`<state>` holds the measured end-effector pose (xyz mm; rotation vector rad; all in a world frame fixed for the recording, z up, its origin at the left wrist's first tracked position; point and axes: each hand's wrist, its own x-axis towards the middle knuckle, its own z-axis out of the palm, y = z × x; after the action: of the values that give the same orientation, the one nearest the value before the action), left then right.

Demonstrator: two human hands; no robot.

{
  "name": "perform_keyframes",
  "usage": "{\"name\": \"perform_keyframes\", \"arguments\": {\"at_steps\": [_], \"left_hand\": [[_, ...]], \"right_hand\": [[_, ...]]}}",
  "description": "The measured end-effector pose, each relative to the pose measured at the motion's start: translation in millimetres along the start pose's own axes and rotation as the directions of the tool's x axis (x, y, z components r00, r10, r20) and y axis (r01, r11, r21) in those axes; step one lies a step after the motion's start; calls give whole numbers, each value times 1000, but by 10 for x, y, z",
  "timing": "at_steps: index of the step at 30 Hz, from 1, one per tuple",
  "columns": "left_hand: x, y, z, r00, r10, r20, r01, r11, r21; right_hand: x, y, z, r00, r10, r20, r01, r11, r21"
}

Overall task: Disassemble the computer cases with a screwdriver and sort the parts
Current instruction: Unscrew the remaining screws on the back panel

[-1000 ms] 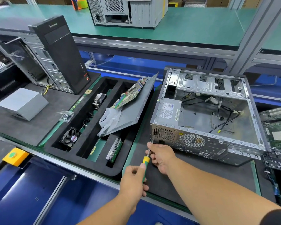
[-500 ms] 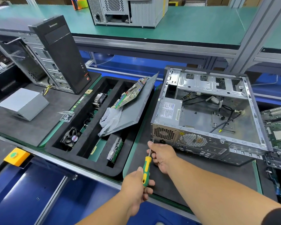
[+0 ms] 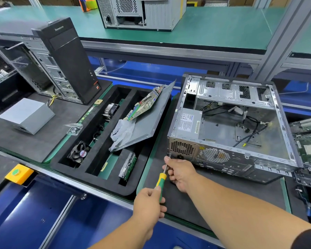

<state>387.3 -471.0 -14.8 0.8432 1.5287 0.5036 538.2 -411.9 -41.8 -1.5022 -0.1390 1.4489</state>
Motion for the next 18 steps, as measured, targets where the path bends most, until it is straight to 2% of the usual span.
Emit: {"name": "perform_keyframes", "arguments": {"at_steps": [3, 7, 9, 11, 14, 18], "left_hand": [[17, 38, 16, 993, -116, 5, 116, 989, -93], [1, 79, 38, 970, -230, 78, 242, 949, -201], [-7, 87, 27, 976, -194, 102, 211, 959, -191], [-20, 78, 20, 989, -109, 96, 122, 984, -133], [-13, 20, 24, 1000, -19, 13, 19, 1000, -22], [-1, 66, 11, 994, -109, 7, 109, 985, -133]], "right_hand": [[15, 0, 2, 1000, 4, -1, -4, 1000, -7], [31, 4, 8, 1000, 7, -8, -7, 1000, -15], [38, 5, 9, 1000, 8, -13, -8, 1000, -15], [42, 4, 13, 1000, 6, -21, -7, 1000, -15], [38, 3, 19, 1000, 6, -28, -6, 1000, -17], [25, -14, 17, 1000, 13, -27, -13, 1000, -13]]}}
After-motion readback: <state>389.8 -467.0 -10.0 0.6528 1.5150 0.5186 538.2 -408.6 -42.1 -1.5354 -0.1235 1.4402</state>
